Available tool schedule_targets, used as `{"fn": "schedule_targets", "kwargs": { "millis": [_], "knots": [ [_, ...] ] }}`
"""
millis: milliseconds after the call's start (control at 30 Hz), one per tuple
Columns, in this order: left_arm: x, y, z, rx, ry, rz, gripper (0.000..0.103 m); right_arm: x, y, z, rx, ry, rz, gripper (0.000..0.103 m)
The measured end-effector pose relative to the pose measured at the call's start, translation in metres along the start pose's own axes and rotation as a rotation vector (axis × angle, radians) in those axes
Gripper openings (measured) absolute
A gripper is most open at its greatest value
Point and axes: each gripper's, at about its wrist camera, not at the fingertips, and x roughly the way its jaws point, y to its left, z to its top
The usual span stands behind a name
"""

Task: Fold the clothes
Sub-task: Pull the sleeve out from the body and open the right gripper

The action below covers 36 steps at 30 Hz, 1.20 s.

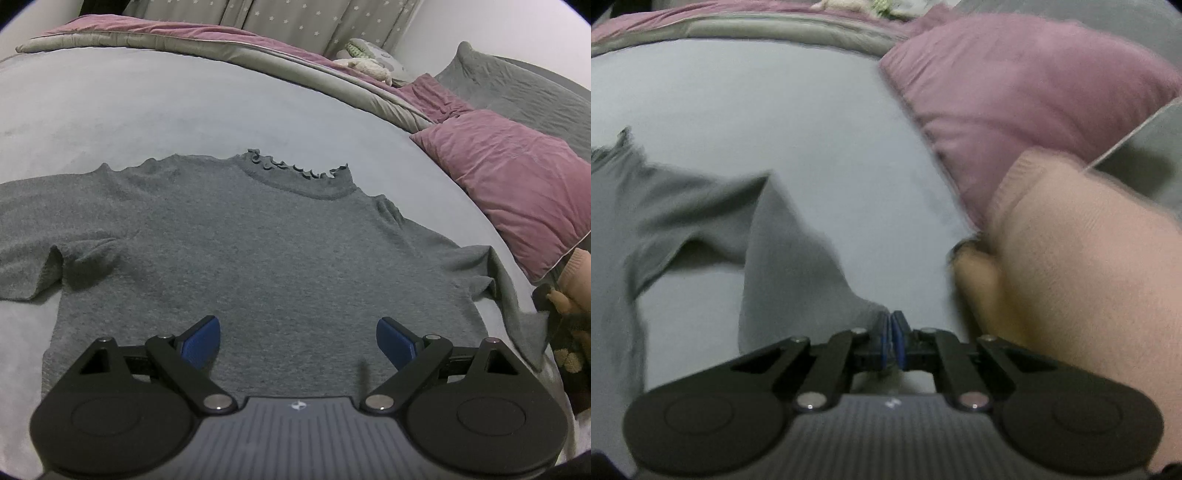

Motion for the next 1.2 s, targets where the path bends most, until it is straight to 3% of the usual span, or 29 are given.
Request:
{"fn": "schedule_targets", "kwargs": {
  "millis": [133, 367, 600, 833, 933, 967, 1067, 1200],
  "knots": [
    [0.002, 0.001, 0.001, -0.006, 0.002, 0.003, 0.092, -0.004, 0.000, 0.022, -0.090, -0.032, -0.114, 0.005],
    [0.004, 0.002, 0.001, -0.001, 0.004, 0.007, 0.092, 0.009, -0.010, 0.073, -0.111, -0.095, -0.252, 0.005],
    [0.004, 0.002, 0.001, 0.006, 0.006, 0.005, 0.092, 0.066, 0.001, 0.108, -0.223, -0.037, -0.397, 0.005],
    [0.006, 0.000, 0.000, 0.033, 0.009, 0.010, 0.092, 0.111, 0.011, 0.120, -0.190, 0.026, -0.367, 0.006],
    [0.007, -0.002, -0.001, 0.046, 0.009, 0.011, 0.092, 0.123, 0.019, 0.120, -0.215, 0.041, -0.377, 0.016],
    [0.007, -0.002, -0.001, 0.044, 0.008, 0.012, 0.092, 0.122, 0.019, 0.120, -0.214, 0.037, -0.373, 0.024],
    [0.007, -0.003, 0.000, 0.040, 0.000, 0.007, 0.092, 0.119, 0.019, 0.119, -0.207, 0.025, -0.358, 0.027],
    [0.004, -0.009, 0.001, 0.054, -0.028, -0.041, 0.091, 0.105, 0.005, 0.114, -0.078, 0.015, -0.229, 0.027]
  ]
}}
